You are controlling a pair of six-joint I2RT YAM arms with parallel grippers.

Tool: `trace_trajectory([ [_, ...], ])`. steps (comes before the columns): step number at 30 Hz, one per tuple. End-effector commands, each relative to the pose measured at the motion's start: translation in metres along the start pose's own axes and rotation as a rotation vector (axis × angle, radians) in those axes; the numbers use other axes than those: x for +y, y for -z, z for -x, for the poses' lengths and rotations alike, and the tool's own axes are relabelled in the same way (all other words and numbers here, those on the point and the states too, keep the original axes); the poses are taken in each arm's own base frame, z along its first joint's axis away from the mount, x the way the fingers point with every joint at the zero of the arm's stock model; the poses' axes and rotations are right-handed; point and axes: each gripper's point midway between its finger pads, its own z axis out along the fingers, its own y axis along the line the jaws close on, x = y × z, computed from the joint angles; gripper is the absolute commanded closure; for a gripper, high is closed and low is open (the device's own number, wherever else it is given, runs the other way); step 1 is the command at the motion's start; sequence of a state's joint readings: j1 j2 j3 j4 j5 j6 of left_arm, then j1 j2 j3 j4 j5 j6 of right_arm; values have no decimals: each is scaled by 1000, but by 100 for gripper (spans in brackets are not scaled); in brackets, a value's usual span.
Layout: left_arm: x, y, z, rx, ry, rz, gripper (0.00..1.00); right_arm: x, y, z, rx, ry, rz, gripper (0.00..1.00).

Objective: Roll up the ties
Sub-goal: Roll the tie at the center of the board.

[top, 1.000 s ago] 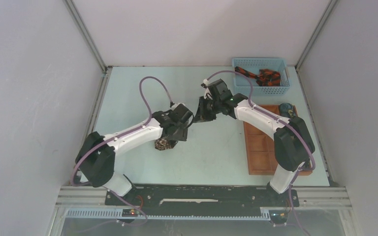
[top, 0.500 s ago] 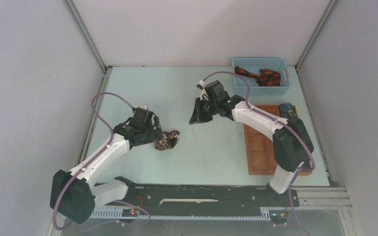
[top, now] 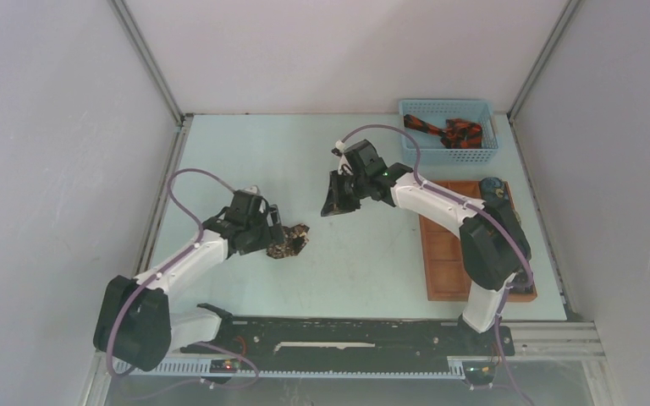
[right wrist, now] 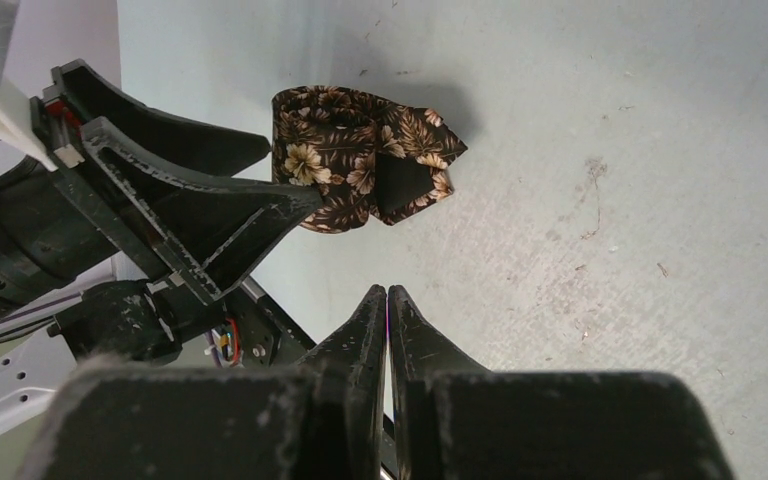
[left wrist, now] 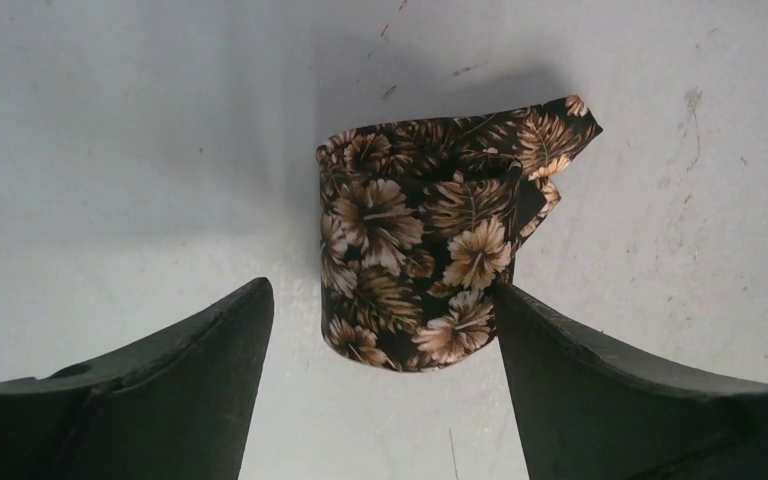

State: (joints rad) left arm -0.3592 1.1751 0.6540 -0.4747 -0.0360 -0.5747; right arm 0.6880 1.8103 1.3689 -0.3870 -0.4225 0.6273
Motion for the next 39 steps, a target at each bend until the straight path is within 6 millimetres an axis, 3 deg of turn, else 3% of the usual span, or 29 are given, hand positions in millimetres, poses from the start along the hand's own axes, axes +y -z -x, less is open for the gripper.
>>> trace_trajectory([
  [1,-6,-14,5,-13,-6,-35,13,11,2,11,-21,34,25,94],
  [17,-39,-30,-5,66,-27,-120,20,4,-2,8,-1,29,8,94],
  [21,-51,-36,-7,89,-28,-114,30,3,1,8,-6,30,6,94],
  [25,-55,-39,-5,99,-79,-18,43,0,4,8,-11,30,-1,94],
  [29,-53,-37,-5,121,-148,100,49,-3,9,8,-20,29,-12,94],
  [39,-63,-42,-2,157,-328,314,46,-24,24,12,-46,12,-119,95],
])
